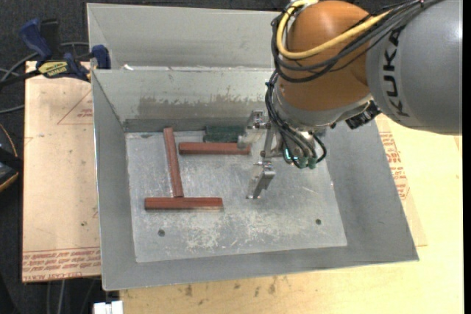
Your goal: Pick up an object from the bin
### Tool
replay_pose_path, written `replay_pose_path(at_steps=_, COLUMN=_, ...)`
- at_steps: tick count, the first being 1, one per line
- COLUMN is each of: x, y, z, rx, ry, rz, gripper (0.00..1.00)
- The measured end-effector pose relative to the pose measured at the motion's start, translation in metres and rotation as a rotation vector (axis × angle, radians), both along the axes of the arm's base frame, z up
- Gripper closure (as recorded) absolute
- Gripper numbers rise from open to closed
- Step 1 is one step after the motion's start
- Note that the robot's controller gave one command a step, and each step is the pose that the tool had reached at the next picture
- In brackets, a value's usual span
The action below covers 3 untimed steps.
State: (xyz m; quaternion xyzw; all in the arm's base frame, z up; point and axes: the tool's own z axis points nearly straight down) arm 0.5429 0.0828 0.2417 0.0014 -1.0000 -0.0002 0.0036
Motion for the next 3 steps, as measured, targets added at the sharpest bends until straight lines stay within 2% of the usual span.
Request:
replay_pose_path(at_steps=1, x=0.002, y=-0.001, z=0.004, rx=0.001, ry=-0.008, rz=-0.003, gripper=0.0)
replay_pose_path(at_steps=2, x=-0.001, y=0.013, z=-0.06, rx=0.002, ry=-0.013, rz=-0.006, gripper=0.0)
replay_pose_path(at_steps=3, x=-0.014, y=0.046, z=-0.083, rx=0.0, ry=-0.005, rz=-0.139, gripper=0.0)
